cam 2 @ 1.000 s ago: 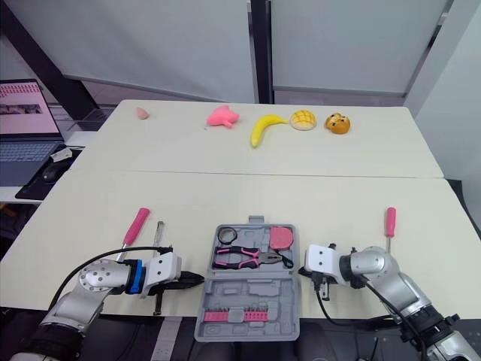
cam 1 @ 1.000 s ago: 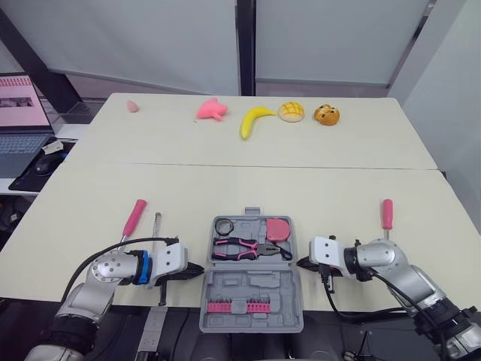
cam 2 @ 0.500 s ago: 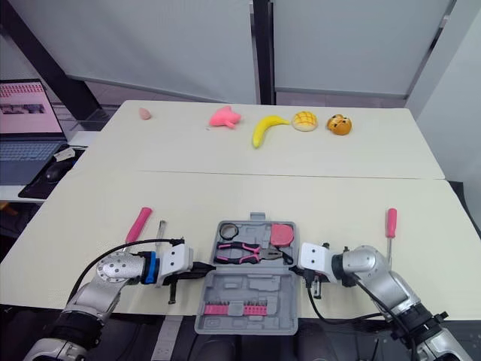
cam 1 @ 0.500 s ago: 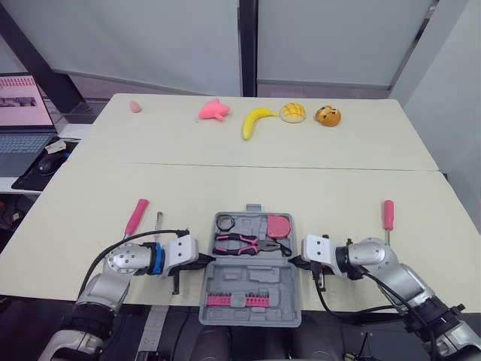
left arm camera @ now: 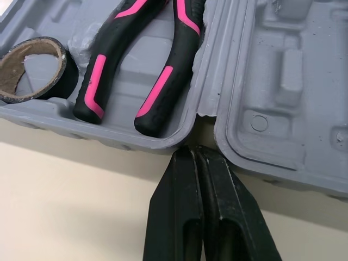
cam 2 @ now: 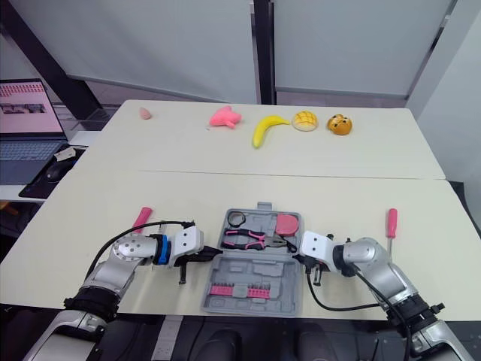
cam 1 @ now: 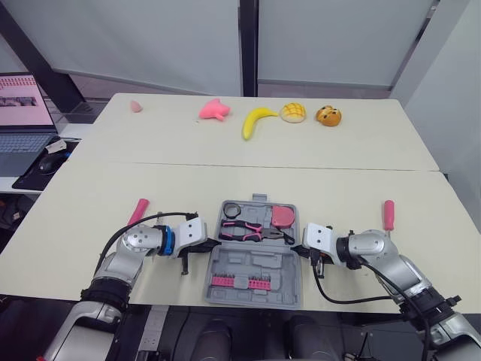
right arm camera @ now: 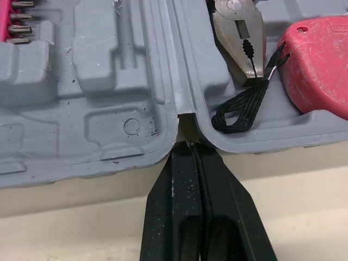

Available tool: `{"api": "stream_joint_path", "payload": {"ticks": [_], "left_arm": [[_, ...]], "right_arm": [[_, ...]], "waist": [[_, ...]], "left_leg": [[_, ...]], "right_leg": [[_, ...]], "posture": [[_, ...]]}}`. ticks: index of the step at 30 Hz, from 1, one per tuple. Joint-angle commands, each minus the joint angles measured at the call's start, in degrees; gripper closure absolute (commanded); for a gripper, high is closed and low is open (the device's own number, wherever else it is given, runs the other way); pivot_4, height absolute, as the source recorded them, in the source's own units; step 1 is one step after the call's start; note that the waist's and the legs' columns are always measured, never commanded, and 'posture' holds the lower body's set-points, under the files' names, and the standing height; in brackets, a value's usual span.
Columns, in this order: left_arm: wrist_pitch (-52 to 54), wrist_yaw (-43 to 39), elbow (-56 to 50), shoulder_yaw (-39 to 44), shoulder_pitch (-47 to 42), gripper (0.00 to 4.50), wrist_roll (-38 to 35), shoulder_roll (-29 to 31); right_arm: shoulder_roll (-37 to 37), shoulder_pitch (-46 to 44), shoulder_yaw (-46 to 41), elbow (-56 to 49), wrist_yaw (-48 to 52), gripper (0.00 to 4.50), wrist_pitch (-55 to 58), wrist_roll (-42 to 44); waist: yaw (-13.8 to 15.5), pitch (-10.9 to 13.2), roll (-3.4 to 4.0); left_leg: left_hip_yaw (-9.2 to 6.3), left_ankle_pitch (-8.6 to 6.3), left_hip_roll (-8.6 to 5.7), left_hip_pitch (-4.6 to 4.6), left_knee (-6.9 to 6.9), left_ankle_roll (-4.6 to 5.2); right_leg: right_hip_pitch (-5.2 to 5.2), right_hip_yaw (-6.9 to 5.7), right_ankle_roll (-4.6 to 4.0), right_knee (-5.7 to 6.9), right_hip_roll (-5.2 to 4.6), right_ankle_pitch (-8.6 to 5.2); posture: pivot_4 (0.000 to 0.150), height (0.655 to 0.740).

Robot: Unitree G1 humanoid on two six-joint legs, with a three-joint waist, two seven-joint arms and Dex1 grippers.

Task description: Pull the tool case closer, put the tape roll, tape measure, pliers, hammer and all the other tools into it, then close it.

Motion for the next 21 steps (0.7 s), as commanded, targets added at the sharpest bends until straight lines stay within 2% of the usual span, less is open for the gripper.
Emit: {"api": "stream_joint_path", "payload": {"ticks": [1, 8, 21], "left_arm": [[-2.2, 1.3, 2.4, -1.4, -2.0, 4.41, 1.2, -1.8], [-3.7, 1.9, 5.7, -1.4, -3.8, 4.41, 2.0, -2.4], [-3.3, 2.4, 5.5, -1.3, -3.6, 4.41, 2.7, -2.7]], "right_arm": [[1.9, -1.8, 0.1, -0.9, -0.5, 4.50, -1.0, 0.9], [2.5, -3.2, 0.0, 0.6, -1.0, 4.50, -1.2, 0.5], [2.6, -4.4, -0.4, 2.1, -1.6, 4.50, -1.4, 0.2]], "waist": [[0.0, 0.0, 0.00], [-0.1, 0.0, 0.01], [-0.1, 0.0, 0.01]], "left_leg": [[0.00, 0.00, 0.00, 0.00, 0.00, 0.00], [-0.01, 0.00, 0.00, 0.02, 0.00, 0.00], [-0.01, 0.00, 0.00, 0.01, 0.00, 0.00]], "right_leg": [[0.00, 0.00, 0.00, 0.00, 0.00, 0.00], [0.00, 0.00, 0.01, 0.00, 0.00, 0.00], [0.00, 0.00, 0.01, 0.00, 0.00, 0.00]], "posture": [[0.150, 0.7369], [0.150, 0.7369], [0.150, 0.7369]]}}
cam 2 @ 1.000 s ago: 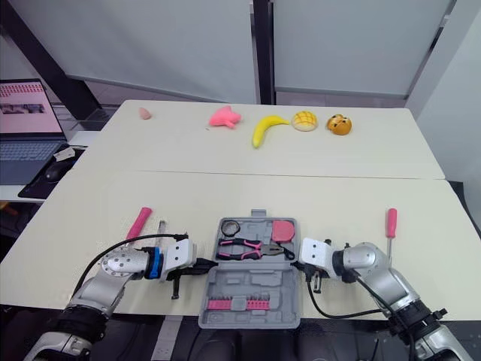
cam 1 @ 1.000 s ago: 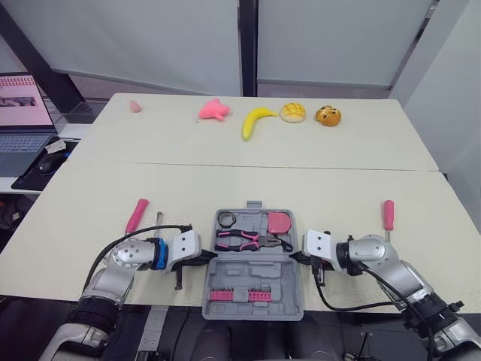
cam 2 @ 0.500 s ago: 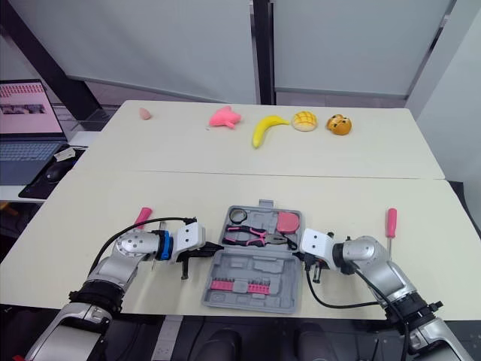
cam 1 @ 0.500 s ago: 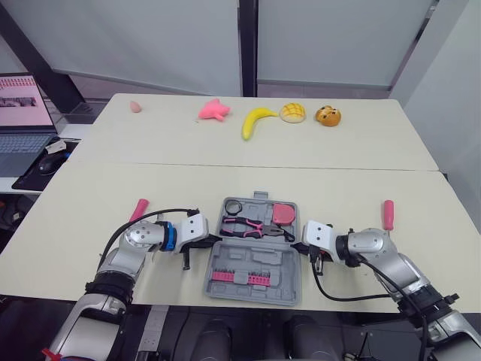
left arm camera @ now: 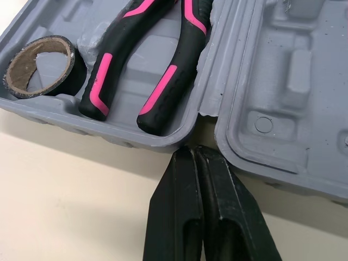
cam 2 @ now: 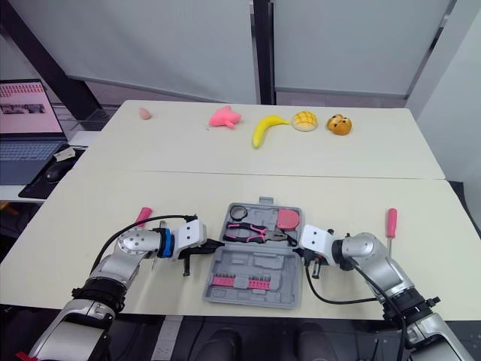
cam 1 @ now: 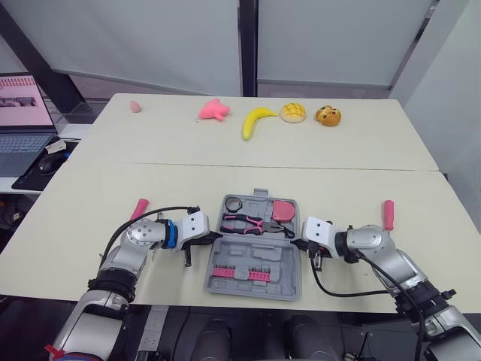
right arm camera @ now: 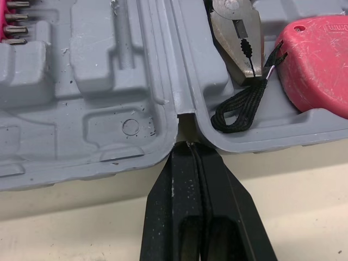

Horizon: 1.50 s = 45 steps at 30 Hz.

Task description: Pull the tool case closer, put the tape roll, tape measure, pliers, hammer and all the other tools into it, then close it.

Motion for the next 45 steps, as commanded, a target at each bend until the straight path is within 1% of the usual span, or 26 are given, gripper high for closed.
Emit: {"api": "stream_joint_path", "payload": {"ticks": [1, 11, 19, 24, 25, 26, 29, 32, 35, 37, 40, 41, 42, 43, 44, 45], "left_arm": [[-0.2, 0.7, -0.2, -1.7, -0.1, 4.41, 0.8, -1.6], [0.1, 1.0, -0.7, -1.7, 0.1, 4.41, 0.8, -1.5], [-0.3, -3.3, -1.5, 0.7, -0.9, 4.41, -2.5, 1.7], [4.2, -6.8, -5.7, 6.6, -0.3, 4.41, -9.1, 7.8], [4.9, -6.9, -6.5, 7.2, 0.0, 4.41, -9.8, 8.6], [6.0, -7.0, -7.7, 8.6, 0.9, 4.41, -10.9, 10.1], [10.8, -5.8, -11.7, 15.1, 5.5, 4.41, -14.9, 15.2], [15.9, -2.8, -15.4, 21.1, 11.3, 4.41, -17.4, 18.9], [20.0, -0.4, -18.6, 28.5, 17.3, 4.41, -21.5, 20.7], [22.3, 0.7, -19.8, 33.8, 22.6, 4.41, -23.5, 21.5], [24.8, 1.9, -20.8, 40.5, 30.5, 3.87, -25.7, 21.3], [25.3, 2.2, -21.0, 42.3, 32.9, 3.58, -26.1, 21.1], [25.8, 2.6, -21.1, 43.9, 35.2, 3.30, -26.4, 20.9], [26.2, 2.9, -20.5, 45.7, 37.7, 2.99, -26.6, 20.9], [26.7, 3.1, -19.8, 47.2, 39.8, 2.57, -26.9, 20.9], [27.3, 3.2, -19.0, 48.4, 41.5, 2.28, -27.1, 20.9]], "right_arm": [[1.5, -1.9, -0.2, -1.0, -0.9, 4.50, -1.3, 0.4], [1.1, -1.7, -0.2, -1.3, -1.2, 4.50, -1.2, 0.4], [-3.2, 1.0, -3.2, -5.8, -0.4, 4.50, 3.1, 1.9], [-8.1, 6.4, -10.1, -14.2, -1.2, 4.50, 6.1, 4.9], [-8.5, 7.3, -11.1, -15.2, -1.4, 4.50, 6.2, 5.5], [-9.1, 8.9, -13.0, -17.1, -1.8, 4.50, 6.8, 6.4], [-11.0, 14.7, -20.8, -23.6, -3.2, 4.50, 9.9, 9.6], [-13.2, 19.8, -28.2, -27.1, -4.1, 4.50, 11.3, 11.6], [-15.0, 24.2, -35.5, -28.3, -4.7, 4.50, 12.3, 13.4], [-15.8, 27.6, -40.2, -28.5, -4.5, 4.50, 12.8, 14.2], [-16.6, 32.6, -45.5, -28.7, -3.9, 4.50, 12.6, 15.3], [-16.8, 34.2, -46.9, -28.8, -3.4, 4.50, 12.4, 15.6], [-17.0, 35.6, -48.1, -28.7, -2.9, 4.11, 12.2, 16.1], [-17.2, 37.3, -49.6, -28.8, -1.9, 3.94, 12.0, 16.5], [-17.5, 38.6, -50.7, -28.6, -0.9, 3.61, 11.2, 16.8], [-17.9, 39.9, -51.6, -28.4, 0.0, 3.41, 10.7, 17.2]], "waist": [[0.0, 0.0, 0.00], [0.0, 0.0, 0.00], [0.0, 0.0, 0.00], [0.0, 0.0, -0.01], [0.0, 0.0, -0.01], [-0.1, 0.0, -0.01], [-0.5, 0.0, 0.01], [-0.8, 0.0, 0.02], [-0.7, 0.0, 0.01], [-0.5, 0.0, 0.01], [-0.6, 0.0, 0.01], [-0.6, 0.0, 0.01], [-0.6, 0.0, 0.00], [-0.5, 0.0, 0.00], [-0.5, 0.0, -0.01], [-0.4, 0.0, -0.03]], "left_leg": [[0.00, 0.00, 0.00, 0.00, 0.00, 0.00], [0.00, 0.00, 0.00, 0.00, 0.00, 0.00], [0.00, 0.00, 0.00, -0.07, -0.02, 0.00], [-0.04, -0.01, 0.01, -0.28, -0.06, 0.00], [-0.03, -0.01, 0.01, -0.38, -0.05, 0.00], [-0.02, -0.01, 0.01, -0.46, -0.05, 0.00], [0.00, -0.01, 0.01, -0.54, -0.05, 0.00], [0.01, -0.02, 0.01, -0.58, -0.08, 0.00], [0.00, -0.02, 0.01, -0.57, -0.06, 0.00], [0.01, -0.02, 0.02, -0.55, -0.06, 0.00], [0.08, -0.02, 0.03, -0.50, -0.09, 0.00], [0.09, -0.02, 0.03, -0.47, -0.09, 0.00], [0.10, -0.02, 0.04, -0.48, -0.09, 0.00], [0.10, -0.02, 0.04, -0.46, -0.09, 0.00], [0.10, -0.02, 0.04, -0.46, -0.08, 0.00], [0.10, -0.02, 0.04, -0.44, -0.08, 0.00]], "right_leg": [[0.00, 0.00, 0.00, 0.00, 0.00, 0.00], [0.00, 0.00, 0.00, 0.00, 0.00, 0.00], [-0.04, 0.00, 0.00, -0.02, 0.00, 0.00], [-0.27, -0.04, -0.06, -0.02, 0.00, 0.03], [-0.37, -0.04, -0.27, -0.01, 0.00, 0.15], [-0.45, -0.04, -0.27, -0.01, -0.01, 0.15], [-0.50, -0.02, -0.26, -0.04, -0.02, 0.15], [-0.54, -0.02, -0.26, -0.07, -0.03, 0.14], [-0.51, -0.04, -0.23, -0.07, -0.06, 0.12], [-0.49, -0.02, 0.01, -0.07, -0.06, -0.03], [-0.46, 0.03, 0.00, -0.08, -0.07, -0.05], [-0.45, 0.03, -0.01, -0.08, -0.07, -0.05], [-0.47, 0.04, -0.01, -0.08, -0.07, -0.05], [-0.44, 0.03, -0.01, -0.08, -0.07, -0.06], [-0.44, 0.03, -0.01, -0.08, -0.07, -0.06], [-0.42, 0.04, -0.01, -0.08, -0.07, -0.06]], "posture": [[0.150, 0.7369], [0.150, 0.7369], [0.150, 0.7369], [0.150, 0.7369], [0.150, 0.7369], [0.150, 0.7369], [0.150, 0.7369], [0.150, 0.7369], [0.150, 0.7369], [0.150, 0.7369], [0.150, 0.7369], [0.150, 0.7369], [0.150, 0.7369], [0.150, 0.7369], [0.150, 0.7369], [0.150, 0.7369]]}}
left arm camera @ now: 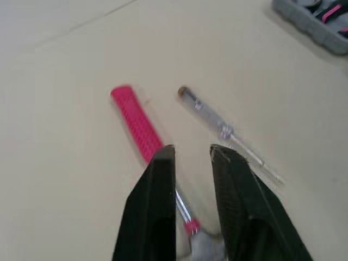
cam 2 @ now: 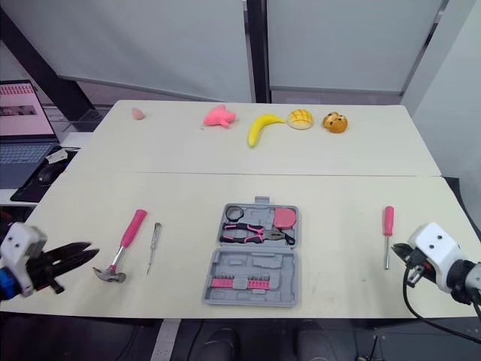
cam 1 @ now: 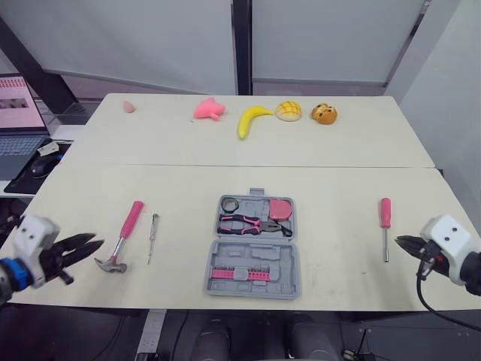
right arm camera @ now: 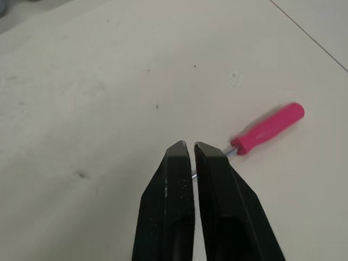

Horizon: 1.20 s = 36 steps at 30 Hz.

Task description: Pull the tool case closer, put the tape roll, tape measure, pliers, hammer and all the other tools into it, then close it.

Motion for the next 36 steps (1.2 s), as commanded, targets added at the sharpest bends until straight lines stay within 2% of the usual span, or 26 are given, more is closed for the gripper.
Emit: {"api": "stream_joint_path", "payload": {"ticks": [1, 4, 7, 9, 13, 21, 27, 32, 34, 36], "left_arm": [[1.9, 0.8, 1.3, 6.6, 5.1, 1.97, -1.7, 0.9], [3.2, 0.3, 2.8, 8.3, 8.4, 1.02, -1.8, 1.3], [3.7, 0.0, 3.3, 9.1, 10.2, 0.05, -1.7, 1.4], [4.0, 0.3, 3.3, 9.1, 10.3, 0.00, -1.7, 1.2], [4.4, 0.7, 2.6, 8.8, 10.2, 0.00, -1.7, 0.9], [4.8, 0.7, 1.5, 9.5, 10.8, 0.00, -2.1, 0.9], [5.0, 1.4, -0.4, 10.1, 12.6, 0.00, -2.2, -0.3], [8.8, 4.8, -10.4, 11.6, 16.3, 0.00, -4.4, -4.5], [10.4, 6.2, -14.7, 12.2, 18.0, 0.00, -5.2, -6.5], [11.5, 7.5, -18.7, 12.8, 20.0, 0.00, -5.8, -8.4]], "right_arm": [[-2.0, 3.6, -5.6, -0.7, 3.6, 3.16, -2.2, 2.3], [-3.3, 6.3, -7.9, 0.2, 6.9, 2.49, -2.2, 3.9], [-5.0, 8.3, -8.9, 2.2, 9.2, 1.80, -3.8, 3.6], [-5.6, 8.2, -8.6, 3.4, 9.4, 1.34, -4.8, 3.5], [-5.6, 7.0, -7.2, 4.1, 9.1, 0.03, -5.4, 3.8], [-6.1, 6.3, -6.1, 7.2, 9.5, 0.01, -9.7, 2.5], [-8.4, -1.2, 0.5, 5.4, 9.9, 0.01, -10.9, 3.4], [-9.0, -20.4, 14.2, -5.9, 12.2, 0.01, 0.8, 13.8], [-7.6, -28.2, 19.0, -8.8, 12.3, 0.01, 6.6, 18.4], [-5.0, -35.9, 24.4, -8.7, 11.4, 0.01, 8.3, 18.9]], "waist": [[0.1, 0.0, -0.03], [0.4, 0.0, -0.06], [0.5, -0.1, -0.19], [0.5, -0.1, -0.31], [0.5, -0.2, -0.33], [0.5, -0.2, -0.34], [0.2, -0.1, -0.34], [-0.6, -0.1, -0.22], [-0.5, -0.1, -0.26], [-0.4, -0.1, -0.40]], "left_leg": [[0.00, 0.00, 0.00, 0.01, 0.01, 0.00], [0.05, -0.01, 0.00, 0.19, 0.01, -0.01], [0.08, -0.01, 0.01, 0.33, 0.00, -0.02], [0.08, -0.02, 0.02, 0.38, -0.02, -0.03], [0.08, -0.02, 0.02, 0.37, -0.03, -0.03], [0.10, -0.03, 0.02, 0.38, -0.07, -0.05], [0.19, -0.03, 0.06, 0.44, -0.07, -0.05], [0.28, -0.03, 0.11, 0.46, -0.06, -0.05], [0.15, -0.03, 0.12, 0.43, -0.07, -0.05], [0.12, -0.04, 0.09, 0.36, -0.13, -0.07]], "right_leg": [[0.02, 0.00, 0.00, 0.00, 0.00, 0.00], [0.14, 0.03, -0.05, 0.00, -0.02, -0.04], [0.27, 0.03, -0.46, 0.00, -0.04, -0.28], [0.31, 0.01, -0.49, -0.01, -0.06, -0.30], [0.32, 0.01, -0.49, -0.01, -0.06, -0.31], [0.32, 0.00, -0.48, -0.03, -0.06, -0.32], [0.32, 0.04, -0.49, -0.03, -0.07, -0.32], [0.29, 0.13, -0.47, 0.01, -0.08, -0.28], [0.28, 0.03, -0.18, 0.00, -0.07, -0.12], [0.24, 0.01, -0.16, -0.05, -0.07, -0.12]], "posture": [[0.150, 0.7369], [0.150, 0.7369], [0.150, 0.7369], [0.150, 0.7369], [0.150, 0.7369], [0.150, 0.7369], [0.150, 0.7369], [0.150, 0.7369], [0.150, 0.7369], [0.150, 0.7369]]}}
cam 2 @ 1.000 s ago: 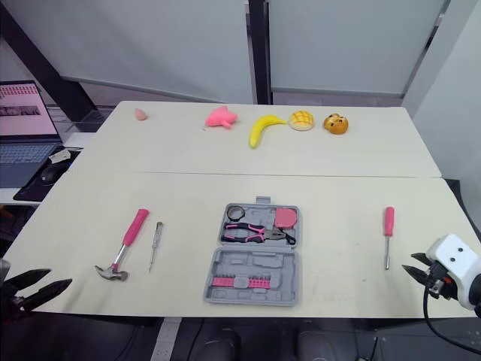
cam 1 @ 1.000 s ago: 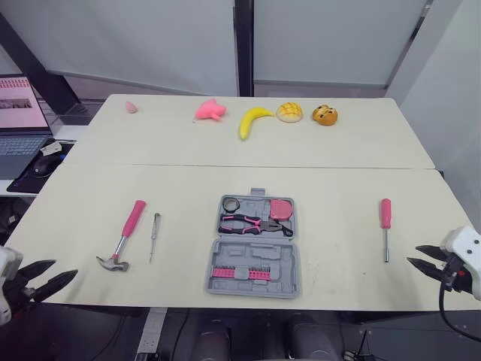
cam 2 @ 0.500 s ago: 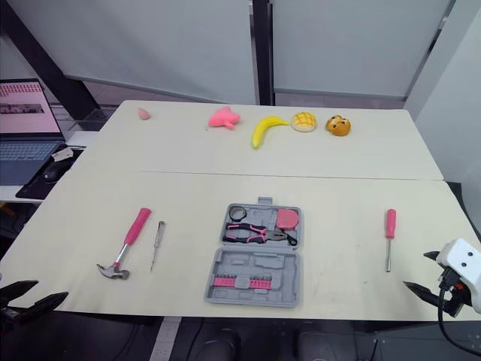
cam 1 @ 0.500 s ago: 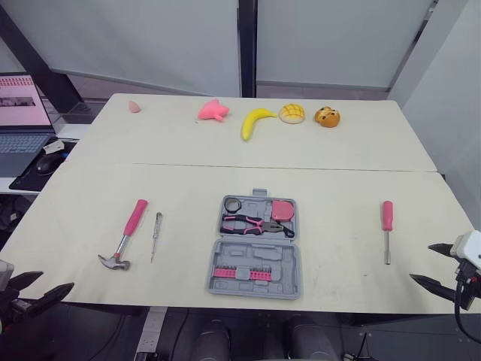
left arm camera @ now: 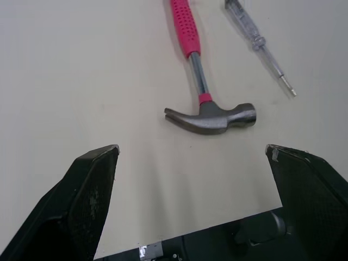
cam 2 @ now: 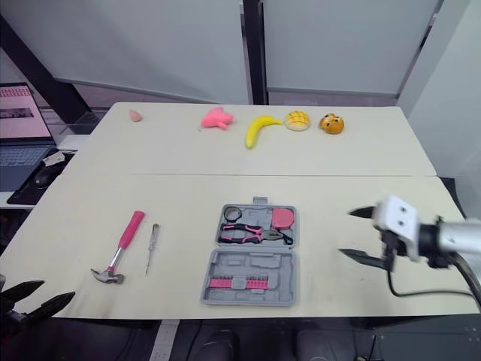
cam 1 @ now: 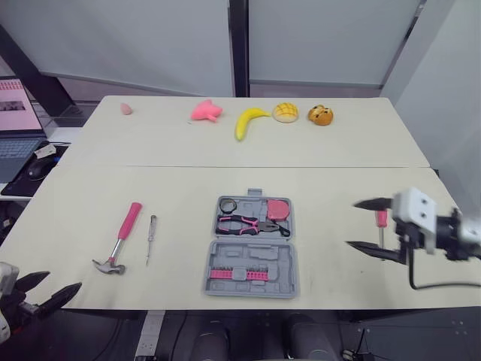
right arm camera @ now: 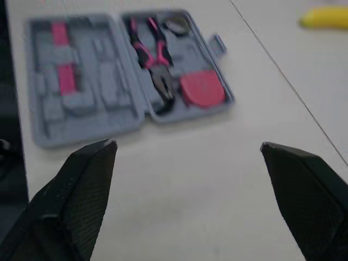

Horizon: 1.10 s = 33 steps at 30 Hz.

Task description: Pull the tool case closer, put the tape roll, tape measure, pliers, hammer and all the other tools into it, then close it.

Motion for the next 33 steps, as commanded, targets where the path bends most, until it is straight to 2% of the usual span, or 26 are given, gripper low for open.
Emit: {"api": "stream_joint_path", "payload": {"ticks": [1, 6, 10, 15, 19, 26, 33], "left_arm": [[2.4, 2.6, -7.1, 3.0, 3.3, 0.00, -1.9, -2.3], [5.8, 5.8, -15.5, 4.8, 7.2, 0.00, -4.3, -6.4], [8.6, 10.1, -23.0, 4.1, 8.5, 0.00, -6.4, -10.5], [13.8, 22.1, -32.9, -1.2, 3.9, 0.00, -7.9, -17.7], [17.6, 35.7, -38.9, -9.3, -3.5, 0.00, -3.6, -23.6], [24.2, 52.5, -35.6, -18.3, -17.4, 0.00, 4.3, -29.2], [28.0, 58.3, -27.0, -21.8, -26.3, 0.00, 7.6, -31.8]], "right_arm": [[3.3, -9.4, 7.2, -0.9, -0.5, 0.01, 3.5, 1.9], [6.9, -18.5, 13.6, 4.0, 0.5, 0.01, 2.9, 0.2], [8.4, -20.7, 16.5, 6.1, 1.7, 0.01, 0.9, -1.2], [8.6, -19.4, 17.8, 6.2, 1.8, 0.01, -0.8, -2.6], [8.5, -18.7, 18.1, 5.8, 1.9, 0.01, -0.9, -3.0], [8.5, -18.7, 18.7, 5.3, 1.4, 0.01, -0.5, -3.2], [8.8, -19.4, 19.3, 5.0, 1.2, 0.01, 0.4, -3.5]], "waist": [[0.2, 0.0, -0.13], [1.2, 0.0, -0.18], [1.2, 0.0, -0.16], [1.2, 0.0, -0.15], [1.3, 0.0, -0.15], [1.0, 0.0, -0.17], [1.1, 0.0, -0.18]], "left_leg": [[-0.04, -0.02, 0.01, -0.02, -0.03, -0.03], [-0.13, -0.06, -0.06, -0.39, 0.01, -0.10], [-0.23, -0.06, -0.09, -0.65, 0.07, -0.10], [-0.23, -0.06, -0.10, -0.66, 0.11, -0.10], [-0.24, -0.05, -0.13, -0.64, 0.22, -0.10], [-0.21, -0.04, -0.14, -0.58, 0.27, -0.10], [-0.22, -0.04, -0.19, -0.63, 0.27, -0.10]], "right_leg": [[-0.01, -0.04, -0.02, -0.04, 0.01, -0.01], [-0.21, -0.10, -0.06, -0.23, -0.02, 0.06], [-0.37, -0.18, -0.15, -0.29, -0.02, 0.18], [-0.35, -0.16, -0.10, -0.29, -0.01, 0.21], [-0.28, -0.14, -0.01, -0.26, 0.00, 0.27], [-0.28, -0.08, -0.03, -0.19, 0.04, 0.39], [-0.29, -0.10, -0.03, -0.21, 0.03, 0.39]], "posture": [[0.150, 0.7369], [0.150, 0.7369], [0.150, 0.7369], [0.150, 0.7369], [0.150, 0.7369], [0.150, 0.7369], [0.150, 0.7369]]}}
